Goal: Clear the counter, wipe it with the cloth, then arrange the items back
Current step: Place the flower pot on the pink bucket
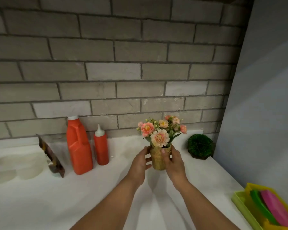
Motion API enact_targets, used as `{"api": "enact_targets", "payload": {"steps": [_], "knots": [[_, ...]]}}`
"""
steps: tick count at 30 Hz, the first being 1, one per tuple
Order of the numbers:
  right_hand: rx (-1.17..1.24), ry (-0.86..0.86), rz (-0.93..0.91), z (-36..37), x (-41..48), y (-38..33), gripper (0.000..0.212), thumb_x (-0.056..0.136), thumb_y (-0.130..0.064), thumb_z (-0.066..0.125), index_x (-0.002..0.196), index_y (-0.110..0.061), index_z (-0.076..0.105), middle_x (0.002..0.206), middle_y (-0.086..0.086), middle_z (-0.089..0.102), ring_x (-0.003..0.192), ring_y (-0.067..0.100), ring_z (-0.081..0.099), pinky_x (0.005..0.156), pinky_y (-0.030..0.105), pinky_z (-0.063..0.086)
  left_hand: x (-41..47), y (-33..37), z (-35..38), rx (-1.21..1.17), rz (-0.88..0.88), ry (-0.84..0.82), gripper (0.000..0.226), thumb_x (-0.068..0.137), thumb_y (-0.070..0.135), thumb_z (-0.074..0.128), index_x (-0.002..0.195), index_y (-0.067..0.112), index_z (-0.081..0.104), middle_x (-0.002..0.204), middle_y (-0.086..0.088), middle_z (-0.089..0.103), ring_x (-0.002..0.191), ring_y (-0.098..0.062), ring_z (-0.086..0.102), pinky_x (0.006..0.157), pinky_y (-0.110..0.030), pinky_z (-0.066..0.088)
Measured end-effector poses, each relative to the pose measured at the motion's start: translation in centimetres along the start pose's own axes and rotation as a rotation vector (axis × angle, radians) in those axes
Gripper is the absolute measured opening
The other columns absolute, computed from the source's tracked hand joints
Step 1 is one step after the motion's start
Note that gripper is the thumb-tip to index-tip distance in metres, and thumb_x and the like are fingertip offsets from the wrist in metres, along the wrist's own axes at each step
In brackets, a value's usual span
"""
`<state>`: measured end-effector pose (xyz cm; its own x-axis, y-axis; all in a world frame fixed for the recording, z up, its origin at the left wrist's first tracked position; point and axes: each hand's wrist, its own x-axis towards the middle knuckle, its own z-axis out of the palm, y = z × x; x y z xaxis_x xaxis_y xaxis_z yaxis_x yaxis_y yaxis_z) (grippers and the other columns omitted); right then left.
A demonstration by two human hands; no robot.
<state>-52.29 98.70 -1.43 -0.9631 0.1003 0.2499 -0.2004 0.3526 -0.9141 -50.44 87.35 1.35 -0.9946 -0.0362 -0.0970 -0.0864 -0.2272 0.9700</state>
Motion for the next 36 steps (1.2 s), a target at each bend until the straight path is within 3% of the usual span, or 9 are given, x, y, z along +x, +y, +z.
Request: {"api": "enact_targets", "payload": {"steps": [2,7,11,16,21,28,36], "knots": [[0.020,0.010,0.005,0.9,-1.5,-1.3,0.053,0.089,-0.057,0.043,0.134,-0.029,0.044,0.119,0.004,0.052,0.114,0.024,0.052,0.098,0.048,0.045,-1.5,0.8,-1.3,0.005,-0.007,-0.006,0.026,0.100,0.032,0.034,0.107,0.028,0.059,0.107,0.007,0.061,0.100,-0.016,0.056,0.083,-0.030,0.043],[0.061,0.031,-0.001,2.7,-5.3,-4.4,0.039,0.093,-0.045,0.046,0.127,-0.028,0.050,0.113,0.005,0.053,0.109,0.025,0.055,0.096,0.047,0.047,-5.1,1.7,-4.9,0.069,0.011,-0.079,0.027,0.099,0.027,0.043,0.124,0.024,0.051,0.118,0.000,0.063,0.106,-0.017,0.060,0.075,-0.027,0.050],[0.059,-0.002,-0.004,4.0,-8.1,-6.8,0.033,0.094,-0.043,0.046,0.122,-0.026,0.053,0.116,0.006,0.056,0.106,0.022,0.056,0.094,0.043,0.049,-7.9,2.2,-7.6,0.082,0.030,-0.061,0.038,0.097,0.028,0.047,0.133,0.018,0.047,0.125,-0.003,0.061,0.112,-0.019,0.059,0.088,-0.034,0.050],[0.058,-0.078,-0.050,6.1,-10.9,-9.9,0.037,0.093,-0.045,0.047,0.125,-0.027,0.052,0.116,0.004,0.057,0.106,0.021,0.057,0.092,0.041,0.050,-11.7,3.8,-10.7,0.080,0.092,0.010,0.037,0.097,0.027,0.048,0.132,0.018,0.046,0.121,-0.003,0.062,0.107,-0.018,0.058,0.094,-0.038,0.046],[0.093,-0.181,-0.095,8.7,-14.3,-12.4,0.035,0.093,-0.039,0.050,0.123,-0.023,0.054,0.110,0.002,0.058,0.103,0.020,0.058,0.092,0.043,0.051,-16.2,4.7,-14.1,0.074,0.114,0.118,0.039,0.096,0.028,0.050,0.133,0.018,0.048,0.122,-0.004,0.061,0.106,-0.019,0.058,0.084,-0.034,0.048],[0.138,-0.305,-0.110,13.5,-19.0,-15.0,0.039,0.091,-0.042,0.052,0.126,-0.024,0.054,0.119,0.003,0.059,0.107,0.021,0.058,0.092,0.043,0.051,-22.0,5.3,-19.5,0.039,0.112,0.240,0.038,0.096,0.027,0.049,0.132,0.017,0.049,0.118,-0.001,0.062,0.106,-0.019,0.057,0.088,-0.036,0.046],[0.202,-0.405,-0.152,21.1,-24.8,-20.5,0.031,0.091,-0.035,0.055,0.118,-0.019,0.059,0.111,0.006,0.065,0.102,0.022,0.062,0.091,0.040,0.051,-28.1,7.6,-28.2,0.038,0.152,0.359,0.036,0.097,0.026,0.048,0.131,0.016,0.047,0.114,-0.001,0.061,0.099,-0.016,0.058,0.074,-0.028,0.048]]}}
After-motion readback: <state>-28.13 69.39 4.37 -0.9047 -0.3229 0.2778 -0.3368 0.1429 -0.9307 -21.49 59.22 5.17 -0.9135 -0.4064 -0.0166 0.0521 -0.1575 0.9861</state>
